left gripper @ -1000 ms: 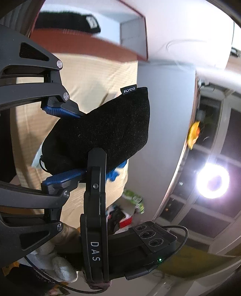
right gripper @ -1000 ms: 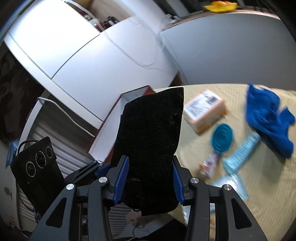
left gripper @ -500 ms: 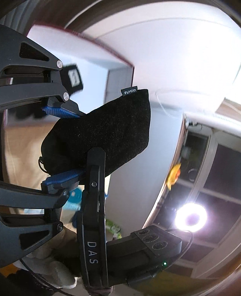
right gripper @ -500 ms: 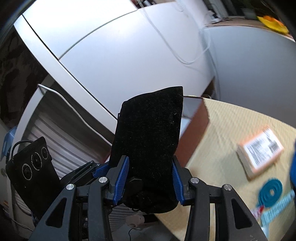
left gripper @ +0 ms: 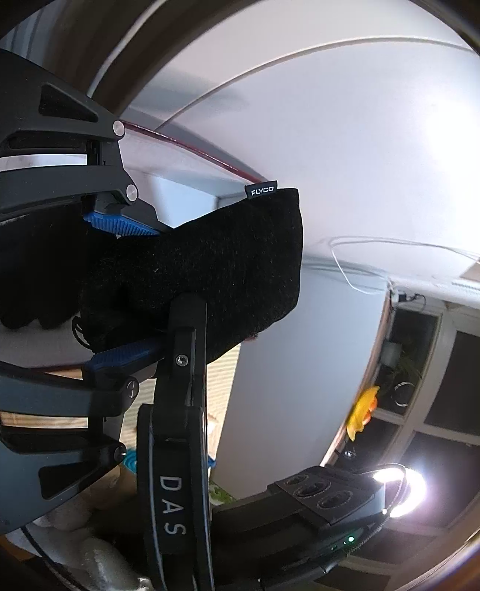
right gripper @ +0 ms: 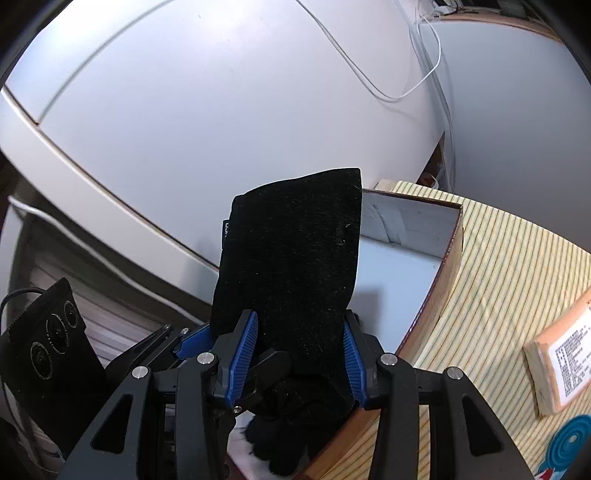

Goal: Organize soft objects
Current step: 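Carry the pouch into the red-brown box and open the grippers, then move both grippers back over the blue microfiber towel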

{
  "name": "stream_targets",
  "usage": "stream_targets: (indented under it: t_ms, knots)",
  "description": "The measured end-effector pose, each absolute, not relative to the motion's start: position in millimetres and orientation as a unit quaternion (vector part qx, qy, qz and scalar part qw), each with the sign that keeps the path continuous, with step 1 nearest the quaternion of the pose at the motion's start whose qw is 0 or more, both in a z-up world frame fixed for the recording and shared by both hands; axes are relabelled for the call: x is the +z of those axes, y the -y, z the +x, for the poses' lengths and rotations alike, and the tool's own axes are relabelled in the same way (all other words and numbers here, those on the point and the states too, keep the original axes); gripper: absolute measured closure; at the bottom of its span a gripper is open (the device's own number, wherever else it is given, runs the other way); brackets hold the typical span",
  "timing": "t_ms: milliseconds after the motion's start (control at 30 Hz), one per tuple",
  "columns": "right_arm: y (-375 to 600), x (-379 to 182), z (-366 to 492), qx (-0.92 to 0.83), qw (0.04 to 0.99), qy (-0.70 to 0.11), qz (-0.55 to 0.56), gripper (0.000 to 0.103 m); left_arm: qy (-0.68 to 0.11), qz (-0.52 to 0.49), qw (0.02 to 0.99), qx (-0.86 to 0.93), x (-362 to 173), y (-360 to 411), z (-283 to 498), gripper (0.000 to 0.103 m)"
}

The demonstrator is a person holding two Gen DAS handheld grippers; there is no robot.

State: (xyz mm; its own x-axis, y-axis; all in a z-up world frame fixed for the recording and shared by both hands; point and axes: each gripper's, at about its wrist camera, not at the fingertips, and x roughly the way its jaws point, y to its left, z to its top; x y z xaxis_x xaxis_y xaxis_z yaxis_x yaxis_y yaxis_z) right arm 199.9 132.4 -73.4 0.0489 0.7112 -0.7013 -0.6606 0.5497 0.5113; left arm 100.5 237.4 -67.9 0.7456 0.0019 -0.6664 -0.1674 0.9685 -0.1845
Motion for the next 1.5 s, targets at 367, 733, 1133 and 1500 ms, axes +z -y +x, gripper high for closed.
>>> stream_targets:
  t_ms: [367,733,1133,1500]
  knots:
    - [-146,-89,212,0.451,0.734,-0.507,0.005,0.058,-0.376,-0.107,0.918,0.072,-80,-242,118,0.054]
    - [-136,-79,202,0.432,0.762,-0.481,-0.032,0.050,-0.373,-0.105,0.918,0.086,-79,-243,109,0.054]
    - [-51,-51,178,0.427,0.777,-0.462,-0.029,0.042,-0.333,-0.116,0.934,0.064,-48,-218,78,0.053]
    - [107,-44,166,0.373,0.810,-0.452,0.018,0.038,-0.332,-0.113,0.936,-0.030,-44,-141,68,0.048]
